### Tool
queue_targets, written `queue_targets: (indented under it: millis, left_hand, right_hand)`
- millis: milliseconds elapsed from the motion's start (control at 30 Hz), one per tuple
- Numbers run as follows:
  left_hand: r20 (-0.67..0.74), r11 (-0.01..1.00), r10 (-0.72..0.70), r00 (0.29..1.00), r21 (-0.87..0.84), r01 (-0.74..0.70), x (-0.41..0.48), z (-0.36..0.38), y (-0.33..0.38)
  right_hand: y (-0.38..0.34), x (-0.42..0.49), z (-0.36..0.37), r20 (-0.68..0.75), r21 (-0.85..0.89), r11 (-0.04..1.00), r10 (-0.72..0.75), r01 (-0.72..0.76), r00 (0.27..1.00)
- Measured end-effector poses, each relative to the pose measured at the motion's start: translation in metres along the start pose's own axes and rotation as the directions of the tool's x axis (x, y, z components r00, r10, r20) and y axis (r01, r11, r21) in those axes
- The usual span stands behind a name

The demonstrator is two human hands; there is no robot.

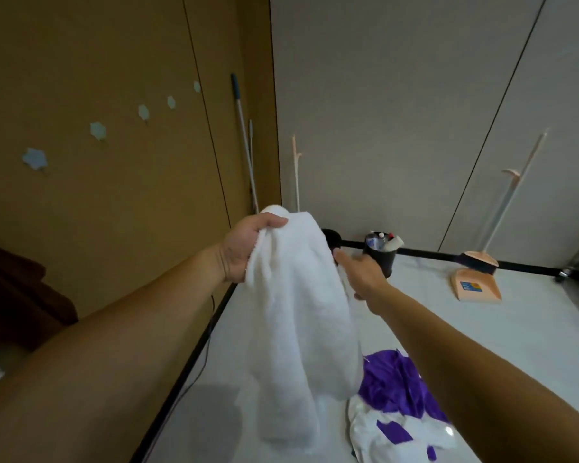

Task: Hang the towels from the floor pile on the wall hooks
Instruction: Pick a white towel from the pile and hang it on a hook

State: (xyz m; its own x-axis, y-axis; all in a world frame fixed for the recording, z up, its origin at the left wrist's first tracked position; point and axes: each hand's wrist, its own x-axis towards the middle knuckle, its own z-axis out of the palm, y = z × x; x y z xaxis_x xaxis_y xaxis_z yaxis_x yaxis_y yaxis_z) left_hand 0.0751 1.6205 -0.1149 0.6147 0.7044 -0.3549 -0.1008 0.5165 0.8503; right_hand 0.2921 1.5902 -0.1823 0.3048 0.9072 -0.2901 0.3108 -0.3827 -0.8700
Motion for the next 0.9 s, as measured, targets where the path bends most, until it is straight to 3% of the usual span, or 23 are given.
queue_targets:
  millis: [67,100,200,300,367,467,567,667,767,900]
  left_hand:
    - [-0.017,0.997,0.064,0.998,-0.049,-0.065,0.000,0.003,0.002]
    - [-0.022,0.994,0.089,0.996,-0.067,-0.090,0.001,0.005,0.002]
    - [-0.022,0.987,0.124,0.992,-0.098,-0.126,-0.001,0.012,0.002]
    - [-0.031,0.990,0.119,0.992,-0.068,-0.121,-0.009,0.011,0.000]
    - [-0.065,0.994,0.110,0.992,-0.020,-0.111,-0.018,0.003,-0.002]
    - [-0.149,0.990,0.128,0.981,0.074,-0.118,-0.035,-0.013,-0.005]
    - [-0.371,0.985,0.147,0.917,0.139,-0.102,-0.053,-0.042,-0.011]
    - [-0.598,0.990,0.132,0.791,0.110,-0.082,-0.068,-0.071,-0.016]
    - [-0.720,0.984,0.165,0.675,0.075,-0.160,-0.079,-0.087,-0.017]
    - [-0.817,0.984,0.172,0.550,0.116,-0.135,-0.091,-0.100,-0.015]
  right_hand:
    - [0.011,-0.004,-0.002,0.186,0.136,0.970,0.173,-0.200,0.967]
    - [0.015,-0.005,-0.004,0.313,0.181,0.949,0.192,-0.257,0.930]
    - [0.018,-0.014,-0.006,0.627,0.343,0.875,0.058,-0.342,0.777]
    - [0.011,-0.020,-0.002,0.717,0.436,0.824,-0.075,-0.362,0.693]
    - [0.000,-0.024,0.001,0.696,0.545,0.744,-0.145,-0.386,0.703]
    - [-0.015,-0.020,0.001,0.523,0.703,0.631,-0.147,-0.328,0.840]
    - [-0.023,-0.009,-0.005,0.347,0.776,0.577,-0.054,-0.255,0.936]
    - [-0.031,-0.004,-0.014,0.255,0.783,0.582,0.019,-0.218,0.967]
    - [-0.041,-0.004,-0.019,0.192,0.789,0.593,0.009,-0.160,0.981]
    - [-0.056,-0.006,-0.019,0.128,0.682,0.729,-0.037,-0.061,0.991]
